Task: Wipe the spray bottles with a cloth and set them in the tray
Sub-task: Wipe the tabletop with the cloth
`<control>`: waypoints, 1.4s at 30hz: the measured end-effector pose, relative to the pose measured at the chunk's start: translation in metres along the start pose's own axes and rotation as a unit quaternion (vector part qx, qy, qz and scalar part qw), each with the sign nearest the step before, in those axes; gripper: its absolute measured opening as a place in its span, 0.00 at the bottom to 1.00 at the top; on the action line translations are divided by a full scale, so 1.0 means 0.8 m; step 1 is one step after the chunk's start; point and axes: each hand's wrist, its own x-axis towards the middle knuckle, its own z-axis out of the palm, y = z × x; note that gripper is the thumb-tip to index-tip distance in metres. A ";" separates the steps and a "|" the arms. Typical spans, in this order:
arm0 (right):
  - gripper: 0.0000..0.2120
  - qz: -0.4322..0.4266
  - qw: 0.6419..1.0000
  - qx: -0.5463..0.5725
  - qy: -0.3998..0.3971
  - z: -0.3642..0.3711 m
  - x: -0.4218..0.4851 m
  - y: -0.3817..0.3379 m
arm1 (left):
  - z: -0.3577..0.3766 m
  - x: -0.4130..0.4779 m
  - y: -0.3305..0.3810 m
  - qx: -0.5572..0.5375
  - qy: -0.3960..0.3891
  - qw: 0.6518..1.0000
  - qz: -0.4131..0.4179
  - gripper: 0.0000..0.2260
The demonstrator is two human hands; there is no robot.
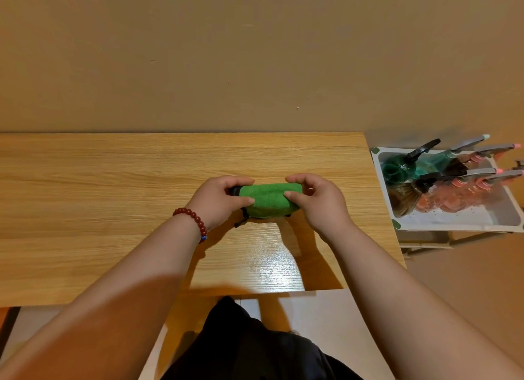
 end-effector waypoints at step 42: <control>0.10 0.100 0.995 -0.023 -0.013 0.012 -0.009 0.081 | 0.046 0.002 -0.079 0.084 -0.018 0.996 0.038 0.10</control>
